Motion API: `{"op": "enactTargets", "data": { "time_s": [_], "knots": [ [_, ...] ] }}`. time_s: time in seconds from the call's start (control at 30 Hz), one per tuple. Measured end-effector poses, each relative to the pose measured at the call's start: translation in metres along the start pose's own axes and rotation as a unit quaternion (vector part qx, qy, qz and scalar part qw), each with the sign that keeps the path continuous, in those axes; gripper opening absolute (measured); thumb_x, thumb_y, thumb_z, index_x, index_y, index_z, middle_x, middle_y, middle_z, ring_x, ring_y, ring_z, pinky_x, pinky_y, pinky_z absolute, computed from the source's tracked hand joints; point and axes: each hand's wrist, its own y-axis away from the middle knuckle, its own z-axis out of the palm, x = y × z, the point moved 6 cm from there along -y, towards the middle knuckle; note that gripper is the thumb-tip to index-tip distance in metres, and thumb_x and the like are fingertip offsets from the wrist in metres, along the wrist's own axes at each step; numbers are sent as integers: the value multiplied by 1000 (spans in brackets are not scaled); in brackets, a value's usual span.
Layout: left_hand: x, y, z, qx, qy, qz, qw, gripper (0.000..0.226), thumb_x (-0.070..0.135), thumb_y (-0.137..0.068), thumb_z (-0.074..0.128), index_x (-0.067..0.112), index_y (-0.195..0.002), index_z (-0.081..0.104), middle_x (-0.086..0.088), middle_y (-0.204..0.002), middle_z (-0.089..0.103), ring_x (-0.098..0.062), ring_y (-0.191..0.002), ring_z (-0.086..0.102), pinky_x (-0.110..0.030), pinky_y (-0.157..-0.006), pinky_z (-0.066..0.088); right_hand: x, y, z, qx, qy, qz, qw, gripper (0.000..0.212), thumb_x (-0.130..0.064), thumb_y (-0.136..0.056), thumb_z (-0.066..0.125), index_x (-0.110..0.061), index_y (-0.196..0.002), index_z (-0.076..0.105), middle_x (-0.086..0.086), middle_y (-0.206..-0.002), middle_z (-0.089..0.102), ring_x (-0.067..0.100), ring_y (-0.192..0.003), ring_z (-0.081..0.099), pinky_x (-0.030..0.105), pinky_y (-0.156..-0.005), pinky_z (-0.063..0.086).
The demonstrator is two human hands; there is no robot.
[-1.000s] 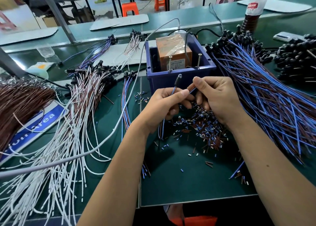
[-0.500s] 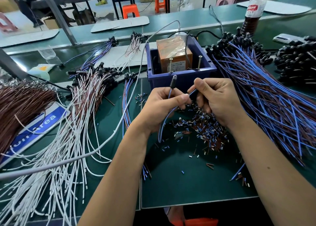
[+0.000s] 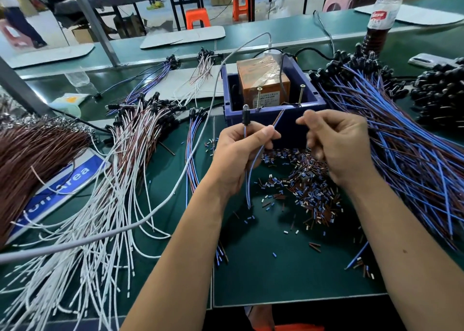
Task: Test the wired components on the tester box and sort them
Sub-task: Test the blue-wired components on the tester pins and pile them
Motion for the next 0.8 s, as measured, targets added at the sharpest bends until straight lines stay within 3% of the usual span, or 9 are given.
{"op": "enactTargets", "data": {
  "time_s": [0.17, 0.53, 0.63, 0.73, 0.8],
  "knots": [
    [-7, 0, 5, 69, -17, 15, 997, 19, 12, -96, 70, 10, -78, 74, 2, -61, 61, -2, -40, 39, -13, -39, 29, 3, 7, 25, -59, -12, 3, 998, 18, -36, -89, 74, -19, -92, 82, 3, -54, 59, 10, -38, 42, 18, -36, 32],
    [-1, 3, 14, 57, -64, 89, 992, 22, 10, -96, 70, 12, -75, 71, 8, -60, 65, 1, -50, 55, -9, -53, 43, 10, 8, 29, -61, -83, 58, 993, 14, -27, -85, 75, -15, -87, 81, 5, -60, 57, 11, -42, 42, 19, -37, 29],
    [4, 5, 10, 94, -82, 126, 984, 15, 11, -95, 71, 10, -81, 76, 6, -67, 68, -2, -57, 59, -14, -58, 46, 7, 6, 26, -49, -89, 44, 994, 13, -23, -91, 72, -12, -88, 77, 5, -65, 59, 9, -39, 40, 20, -37, 28],
    [12, 9, 1, 160, -107, 178, 965, 13, 14, -95, 72, 6, -86, 78, 7, -63, 64, -1, -51, 52, -11, -53, 38, 4, 2, 21, -29, -97, 33, 994, 19, -13, -106, 57, -10, -89, 65, 8, -78, 66, 10, -38, 40, 18, -39, 30],
    [17, 14, -7, 220, -124, 212, 944, 15, 17, -94, 74, 7, -83, 77, -2, -60, 60, -9, -53, 50, -19, -51, 37, 3, 0, 18, -13, -93, 29, 995, 22, -12, -109, 48, -12, -89, 58, 11, -83, 72, 12, -35, 39, 18, -39, 32]
  ]
}}
